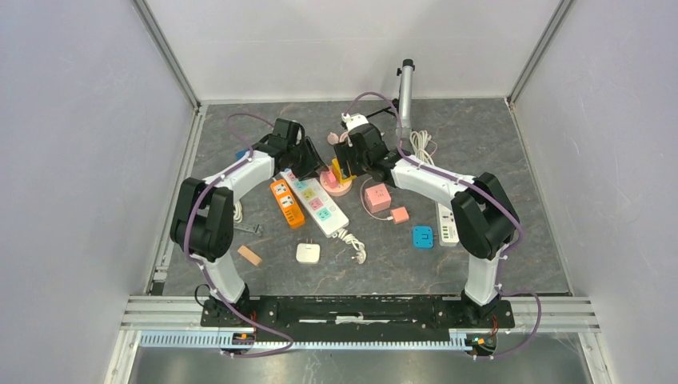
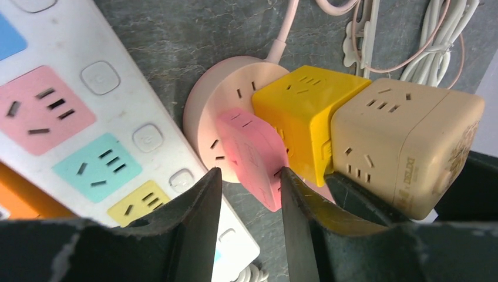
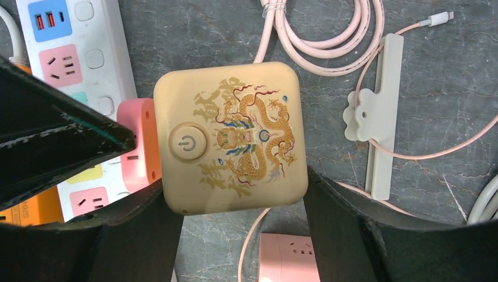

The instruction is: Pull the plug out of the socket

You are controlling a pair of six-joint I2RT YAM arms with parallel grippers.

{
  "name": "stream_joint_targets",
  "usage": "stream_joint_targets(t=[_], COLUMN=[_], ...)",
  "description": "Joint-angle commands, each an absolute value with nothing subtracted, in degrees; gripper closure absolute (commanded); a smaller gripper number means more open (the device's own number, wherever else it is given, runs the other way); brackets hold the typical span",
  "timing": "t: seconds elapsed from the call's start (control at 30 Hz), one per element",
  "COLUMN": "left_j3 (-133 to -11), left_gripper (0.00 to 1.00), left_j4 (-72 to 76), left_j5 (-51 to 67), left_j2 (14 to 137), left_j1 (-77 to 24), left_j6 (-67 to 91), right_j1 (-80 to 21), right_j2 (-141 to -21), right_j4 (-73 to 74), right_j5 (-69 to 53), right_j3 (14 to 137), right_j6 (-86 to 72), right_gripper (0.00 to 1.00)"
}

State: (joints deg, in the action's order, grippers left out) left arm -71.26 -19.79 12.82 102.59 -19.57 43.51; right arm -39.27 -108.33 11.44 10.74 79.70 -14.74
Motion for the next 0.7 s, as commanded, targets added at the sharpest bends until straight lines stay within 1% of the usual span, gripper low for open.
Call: stream_joint_targets(t=[0.0, 0.2, 0.23, 0.3, 0.33, 0.43, 0.53, 0.67], left_j3=[-67.7, -68.0, -68.3, -69.0, -69.5, -71.2, -72.7, -74.2], left_gripper=[0.53, 0.52, 0.5, 0.41, 0.38, 0.27, 0.23, 0.24], left_j4=[-26.4, -27.2, -27.1, -25.3, -24.2, -22.1, -22.1, -22.3], left_j5=[7.6, 7.9, 9.4, 12.9, 14.3, 16.1, 15.4, 15.9], left_j2=[100.7, 98.8, 98.6, 98.0, 97.8, 97.6, 98.5, 101.2], left_j1=[-19.3, -19.3, -19.1, -18.9, -18.9, -18.9, -18.9, -18.9], left_j6=[38.6, 38.9, 39.7, 41.5, 42.5, 44.5, 45.0, 45.9], right_j1=[-39.3, -39.3, -39.3, -39.3, -39.3, -39.3, -39.3, -39.3], right_j2=[-109.0, -109.2, -109.2, -109.0, -109.0, -108.9, -109.2, -109.6], right_j4=[10.5, 9.9, 9.8, 9.6, 9.5, 9.4, 9.2, 9.1], right_j5=[12.9, 13.1, 13.1, 13.3, 13.2, 13.1, 12.8, 12.6], right_j3=[81.8, 81.6, 81.5, 81.2, 81.2, 81.1, 81.1, 81.2], right_j6=[-14.3, -14.6, -14.7, -14.9, -15.0, -15.3, -15.7, -16.1], right_gripper=[0.25, 0.25, 0.26, 0.26, 0.26, 0.26, 0.26, 0.26])
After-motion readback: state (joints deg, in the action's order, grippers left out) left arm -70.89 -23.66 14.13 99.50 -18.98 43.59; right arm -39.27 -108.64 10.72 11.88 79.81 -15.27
